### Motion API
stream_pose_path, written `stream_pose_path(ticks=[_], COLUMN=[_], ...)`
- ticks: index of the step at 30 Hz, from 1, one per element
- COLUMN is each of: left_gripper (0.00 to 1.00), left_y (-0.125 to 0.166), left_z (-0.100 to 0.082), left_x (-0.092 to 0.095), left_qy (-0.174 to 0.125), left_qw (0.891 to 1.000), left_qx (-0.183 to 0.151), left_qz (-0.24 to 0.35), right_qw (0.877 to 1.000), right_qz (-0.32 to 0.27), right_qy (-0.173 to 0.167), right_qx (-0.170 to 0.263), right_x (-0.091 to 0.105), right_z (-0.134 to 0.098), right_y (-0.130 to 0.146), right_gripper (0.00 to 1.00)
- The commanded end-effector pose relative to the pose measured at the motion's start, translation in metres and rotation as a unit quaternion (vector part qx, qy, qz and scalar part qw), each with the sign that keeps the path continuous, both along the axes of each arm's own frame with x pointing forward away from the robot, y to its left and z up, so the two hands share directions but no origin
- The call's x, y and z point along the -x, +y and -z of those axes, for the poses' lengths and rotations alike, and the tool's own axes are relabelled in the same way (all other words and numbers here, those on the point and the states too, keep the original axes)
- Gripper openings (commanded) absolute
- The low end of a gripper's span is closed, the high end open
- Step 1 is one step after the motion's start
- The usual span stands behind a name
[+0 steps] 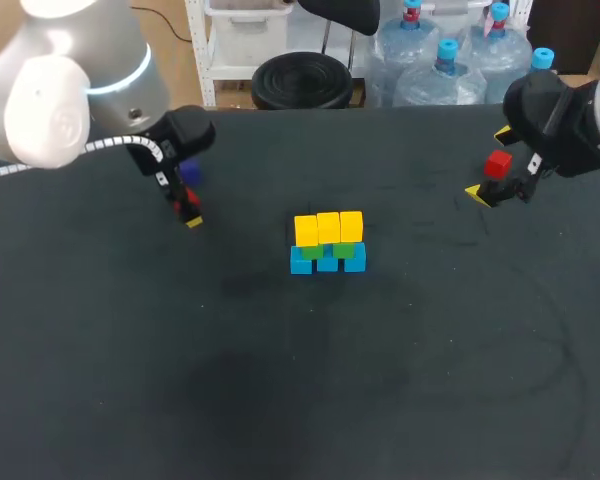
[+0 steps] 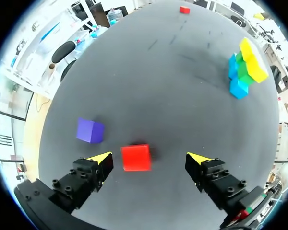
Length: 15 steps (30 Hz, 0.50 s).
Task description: Place the blue cubes, place green cubes on the blue cubes, place the yellow cubes on the green cubes, then place the red cubes on the yellow cubes, and place purple cube on the red cubes.
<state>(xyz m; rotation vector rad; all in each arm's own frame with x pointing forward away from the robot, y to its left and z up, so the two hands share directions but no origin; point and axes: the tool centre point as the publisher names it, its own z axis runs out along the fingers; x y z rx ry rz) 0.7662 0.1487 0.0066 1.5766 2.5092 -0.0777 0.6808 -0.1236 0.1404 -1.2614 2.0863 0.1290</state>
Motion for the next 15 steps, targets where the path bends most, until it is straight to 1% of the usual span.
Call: stream_pose_path(ticks=[1,8,12,15], left_gripper=[1.00,1.00,1.00,0.97], left_y=[0.0009,0.0037,0.0047,0.0051], left_z=[0.0024,0.0034,0.0074,0.0105], left_x=[-0.0103,-0.0163,-0.0170,-0.0173], left_qy=[0.007,0.007,0.015,0.018], left_qw=[1.000,1.000,1.000,1.000], left_qx=[-0.002,-0.004,-0.004,-0.002], left_qz=[-0.002,-0.005,-0.007,-0.009], right_qw=[0.997,0.997,0.997,0.997], right_qz=[0.050,0.050,0.050,0.050], right_qy=[-0.061,-0.061,-0.061,-0.061], right_qx=[0.024,0.024,0.024,0.024], right_x=[0.0035,0.0035,0.0035,0.0035], right_z=[0.0011,0.0011,0.0011,0.0011], right_y=[0.0009,0.0009,0.0009,0.0009], right_gripper=[1.00,1.00,1.00,1.00])
